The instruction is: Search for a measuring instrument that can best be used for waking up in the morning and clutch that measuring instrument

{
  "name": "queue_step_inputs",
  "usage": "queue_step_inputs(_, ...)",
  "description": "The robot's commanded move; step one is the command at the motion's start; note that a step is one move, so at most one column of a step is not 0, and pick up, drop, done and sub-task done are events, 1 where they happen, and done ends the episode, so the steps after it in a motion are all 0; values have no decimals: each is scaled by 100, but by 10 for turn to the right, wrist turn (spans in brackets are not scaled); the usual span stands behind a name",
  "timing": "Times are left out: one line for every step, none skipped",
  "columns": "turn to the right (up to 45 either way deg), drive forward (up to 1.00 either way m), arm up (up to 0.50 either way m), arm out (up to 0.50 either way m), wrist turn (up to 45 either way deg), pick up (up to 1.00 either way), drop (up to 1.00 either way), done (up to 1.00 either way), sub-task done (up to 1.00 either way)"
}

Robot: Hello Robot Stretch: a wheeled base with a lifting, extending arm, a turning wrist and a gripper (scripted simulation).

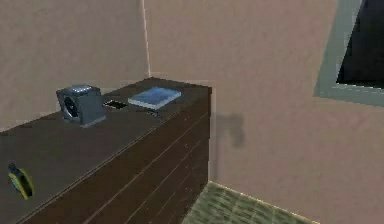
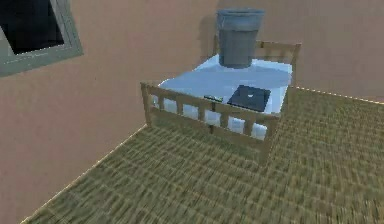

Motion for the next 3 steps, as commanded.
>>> queue_step_inputs(0,75,0,0,0,0,0,0,0)
queue_step_inputs(-450,0,0,0,0,0,0,0,0)
queue_step_inputs(-450,0,0,0,0,0,0,0,0)
